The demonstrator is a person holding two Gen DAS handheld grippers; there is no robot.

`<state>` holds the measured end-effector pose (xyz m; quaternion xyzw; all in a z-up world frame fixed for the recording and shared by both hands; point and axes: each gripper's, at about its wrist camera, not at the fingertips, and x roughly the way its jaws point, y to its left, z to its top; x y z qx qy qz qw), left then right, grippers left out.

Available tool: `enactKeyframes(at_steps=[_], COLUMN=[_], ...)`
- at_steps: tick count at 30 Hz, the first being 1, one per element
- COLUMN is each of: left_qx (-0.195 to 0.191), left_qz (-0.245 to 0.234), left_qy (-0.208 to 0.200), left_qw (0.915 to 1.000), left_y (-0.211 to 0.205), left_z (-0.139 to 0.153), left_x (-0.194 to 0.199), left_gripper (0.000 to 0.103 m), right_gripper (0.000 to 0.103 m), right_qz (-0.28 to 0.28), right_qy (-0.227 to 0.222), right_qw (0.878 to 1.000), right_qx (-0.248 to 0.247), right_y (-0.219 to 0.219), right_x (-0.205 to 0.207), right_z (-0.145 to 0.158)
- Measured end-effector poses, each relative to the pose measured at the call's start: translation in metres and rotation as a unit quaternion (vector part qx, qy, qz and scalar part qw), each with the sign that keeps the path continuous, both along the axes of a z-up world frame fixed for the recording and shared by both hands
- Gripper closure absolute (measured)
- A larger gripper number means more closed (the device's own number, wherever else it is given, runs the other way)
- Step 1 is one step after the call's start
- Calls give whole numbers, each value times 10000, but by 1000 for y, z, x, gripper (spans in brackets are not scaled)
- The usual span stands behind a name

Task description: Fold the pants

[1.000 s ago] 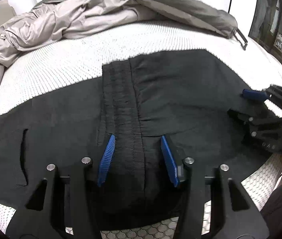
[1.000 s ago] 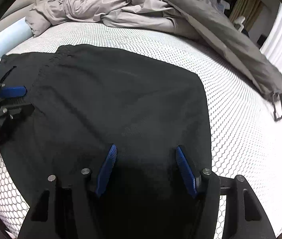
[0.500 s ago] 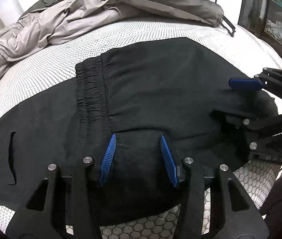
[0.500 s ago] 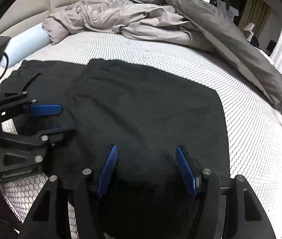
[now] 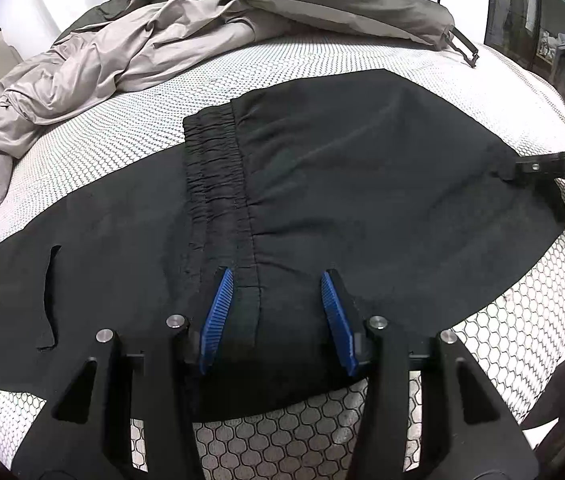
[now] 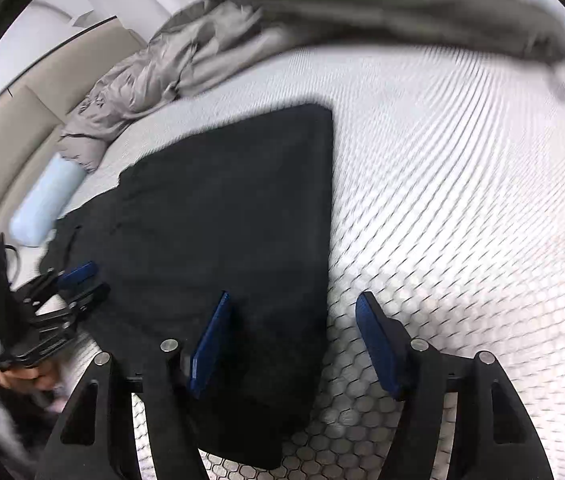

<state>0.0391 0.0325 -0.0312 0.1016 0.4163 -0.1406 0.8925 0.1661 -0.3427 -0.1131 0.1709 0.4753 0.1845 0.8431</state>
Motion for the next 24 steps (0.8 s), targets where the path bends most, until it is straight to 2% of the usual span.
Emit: enactKeyframes(at_steps=[1,2,3,4,6,7,9,11,12,14,17,18,20,21,22,24], left_qx=[3,7,10,12,51,43,-27,-37,-4,-120,-439,-538,-630,-690,-744,-902], left_qz=[22,45,101,114,111,106,85,58,30,-63,147,425,960,1434,1768,2431], left_qy=[8,18,22,18,6,6,22,56,67,141,233,189,35,-73,-113,-47], left_qw=[10000,10000,9999,9999,9999,9999,10000,10000,10000,9998,9987,9975,9934,9872,9814,9658], left_y=[-1,0,-1,-1,-1,-1,2,3,3,10,42,65,101,129,149,193], left_z=[0,0,1,1,2,2,2,2,2,9,25,33,42,46,46,41], left_x=[0,1,1,2,2,1,1,1,0,-2,-6,-9,-13,-17,-20,-25], left_gripper=[59,59,59,59,59,59,59,59,59,59,56,53,29,24,18,18], right_gripper=[38,43,72,84,93,94,94,89,81,78,56,49,39,30,17,11], right_qz=[33,49,106,112,166,223,290,244,265,183,43,-30,-62,-6,73,66], right_qy=[-54,-146,-194,-198,-504,-697,-767,-429,-183,-215,-436,-644,-959,-1058,-1226,-1345], right_qw=[9999,9997,9994,9993,9984,9971,9965,9985,9982,9989,9975,9953,9893,9878,9860,9835], right_qx=[127,197,284,283,199,201,172,-232,-507,-368,-549,-723,-1098,-1139,-1131,-1209], right_y=[3,6,9,12,18,19,21,23,25,22,21,23,33,36,41,43], right_x=[3,5,7,9,5,0,-5,-2,3,1,-11,-18,-29,-32,-38,-40], right_z=[-3,-2,-2,-1,9,20,26,9,-4,-6,14,22,35,40,45,51])
